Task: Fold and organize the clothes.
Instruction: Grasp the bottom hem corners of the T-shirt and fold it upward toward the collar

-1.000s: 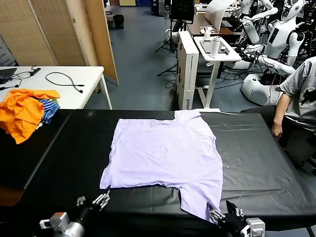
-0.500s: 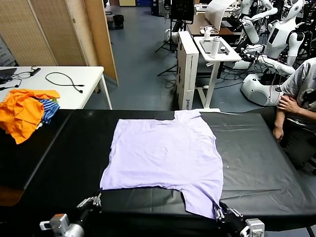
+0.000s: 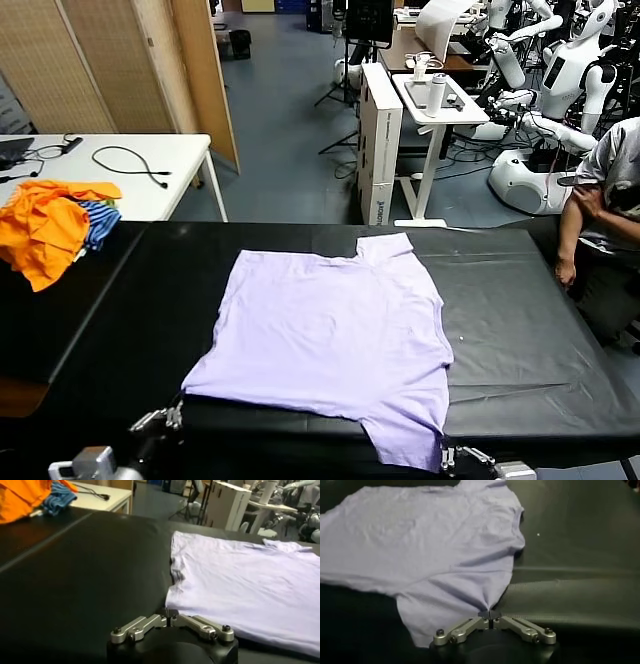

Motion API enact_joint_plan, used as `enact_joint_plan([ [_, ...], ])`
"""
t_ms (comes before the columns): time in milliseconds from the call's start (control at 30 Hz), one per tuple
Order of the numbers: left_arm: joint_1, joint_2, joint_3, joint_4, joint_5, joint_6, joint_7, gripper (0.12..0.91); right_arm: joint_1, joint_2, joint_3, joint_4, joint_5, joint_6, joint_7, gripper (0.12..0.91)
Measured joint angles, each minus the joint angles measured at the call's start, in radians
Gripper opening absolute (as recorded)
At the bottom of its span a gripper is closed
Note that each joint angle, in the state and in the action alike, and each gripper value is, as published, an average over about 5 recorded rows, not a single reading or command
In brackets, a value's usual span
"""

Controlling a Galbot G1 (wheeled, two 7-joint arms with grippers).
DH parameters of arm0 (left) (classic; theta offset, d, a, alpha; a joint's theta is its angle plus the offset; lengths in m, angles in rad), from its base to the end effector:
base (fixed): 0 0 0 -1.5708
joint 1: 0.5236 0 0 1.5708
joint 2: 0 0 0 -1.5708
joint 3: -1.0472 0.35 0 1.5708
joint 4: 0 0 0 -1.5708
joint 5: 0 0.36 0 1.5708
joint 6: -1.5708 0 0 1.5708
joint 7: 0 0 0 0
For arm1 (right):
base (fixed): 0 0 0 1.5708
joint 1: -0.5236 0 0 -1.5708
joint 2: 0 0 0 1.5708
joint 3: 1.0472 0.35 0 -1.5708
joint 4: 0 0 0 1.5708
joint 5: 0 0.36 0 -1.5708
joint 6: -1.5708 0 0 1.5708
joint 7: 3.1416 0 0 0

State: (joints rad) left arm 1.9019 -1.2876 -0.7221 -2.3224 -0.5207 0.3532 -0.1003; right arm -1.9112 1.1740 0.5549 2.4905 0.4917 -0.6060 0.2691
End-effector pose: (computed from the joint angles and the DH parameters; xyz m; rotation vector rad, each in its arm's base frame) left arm 0.1047 0.0789 -0.2507 0.0297 -2.6856 0.2061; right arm 0.0990 -0.0309 -0.2022 0.1186 -2.5210 -0.0466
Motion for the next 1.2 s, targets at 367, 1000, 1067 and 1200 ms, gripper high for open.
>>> enact_joint_plan([
  [367,-0.127,-0.053,0.048,0.019,0.044,-0.012,0.021,0.146,0.200,-0.028,-0.006,-0.089,0.079,0.006,-0.004,0.140],
  [1000,-0.349,-0.064,0.124,0.168,0.094,-0.036,0.022,0.146,0.545,-0.019,-0.108,-0.382,0.096,0.008,0.001,0.140],
  [1067,-0.363,-0.063,0.131,0.184,0.104,-0.037,0.023,0.146,0.563,-0.016,-0.112,-0.398,0.096,0.009,0.004,0.140],
  [1200,-0.393,-0.055,0.151,0.219,0.117,-0.036,0.023,0.146,0.586,-0.015,-0.110,-0.417,0.095,0.010,0.007,0.140],
])
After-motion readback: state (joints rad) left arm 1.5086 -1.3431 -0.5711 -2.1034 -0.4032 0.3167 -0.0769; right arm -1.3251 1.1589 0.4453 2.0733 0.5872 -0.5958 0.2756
